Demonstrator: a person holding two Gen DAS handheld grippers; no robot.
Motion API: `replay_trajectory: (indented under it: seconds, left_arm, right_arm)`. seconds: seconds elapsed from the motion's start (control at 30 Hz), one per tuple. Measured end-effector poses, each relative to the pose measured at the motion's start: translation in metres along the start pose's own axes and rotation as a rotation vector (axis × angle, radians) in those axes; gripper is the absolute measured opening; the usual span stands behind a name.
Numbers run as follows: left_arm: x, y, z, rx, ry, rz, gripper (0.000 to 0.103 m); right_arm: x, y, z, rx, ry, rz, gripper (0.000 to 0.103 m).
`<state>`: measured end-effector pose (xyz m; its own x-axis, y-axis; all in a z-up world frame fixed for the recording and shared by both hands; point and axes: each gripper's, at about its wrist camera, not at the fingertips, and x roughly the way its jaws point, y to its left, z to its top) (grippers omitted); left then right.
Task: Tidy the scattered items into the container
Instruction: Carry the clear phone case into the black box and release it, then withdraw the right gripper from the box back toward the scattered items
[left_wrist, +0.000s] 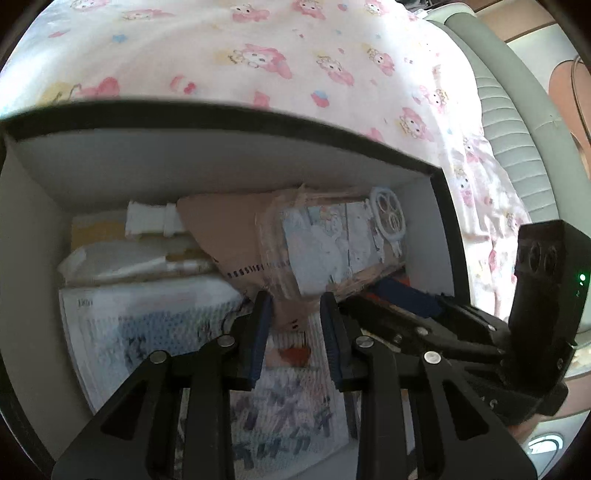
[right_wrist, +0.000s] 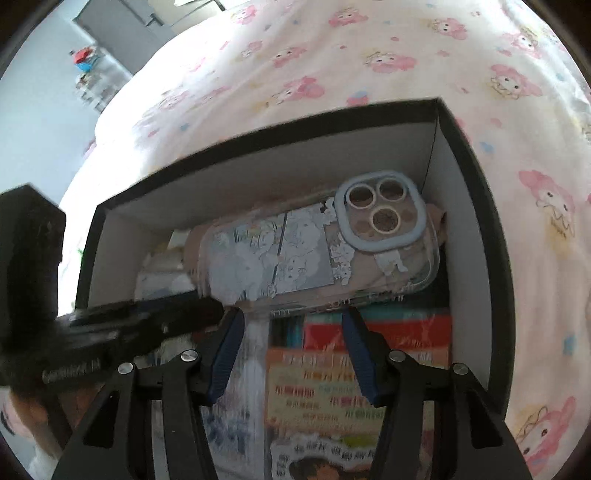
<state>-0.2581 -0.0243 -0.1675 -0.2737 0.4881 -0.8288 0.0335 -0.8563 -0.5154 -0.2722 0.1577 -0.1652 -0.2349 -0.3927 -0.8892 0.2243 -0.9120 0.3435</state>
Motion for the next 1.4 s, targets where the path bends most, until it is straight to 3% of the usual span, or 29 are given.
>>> replay_trajectory:
  seconds: [0.1, 0.27, 0.47, 0.7, 0.9, 1.13, 1.4]
  left_arm:
    - [-0.004, 0.0, 0.004, 0.001, -0.013, 0.0, 0.026]
    - [-0.018, -0.004, -0.015, 0.039, -0.002, -0.005, 0.026]
    - [-0.004, -0.001, -0.013, 0.031, 0.022, -0.006, 0.026]
    - [-0.022, -0.012, -0.023, 0.081, -0.031, -0.002, 0.026]
    - [-0.041, -0.034, -0.024, 0.15, -0.098, 0.024, 0.026]
    - [-0.082, -0.063, -0.049, 0.281, -0.151, 0.015, 0.026]
    - [-0.135, -0.083, -0.102, 0.333, -0.228, 0.016, 0.027]
  right_arm:
    - [-0.001, 0.0, 0.002, 0.01, 0.0, 0.009, 0.051]
    - [-0.01, 0.003, -0.005, -0.001, -0.013, 0.016, 0.052]
    - [-0.02, 0.013, -0.005, -0.054, -0.109, -0.067, 0.052]
    - [-0.011, 0.011, -0.008, -0.055, -0.063, -0.076, 0.052]
    - [-0.041, 0.022, -0.023, -0.107, -0.173, -0.176, 0.052]
    - [-0.085, 0.037, -0.051, -0.068, -0.276, -0.171, 0.052]
    - [-0.139, 0.074, -0.096, -0.112, -0.358, -0.209, 0.052]
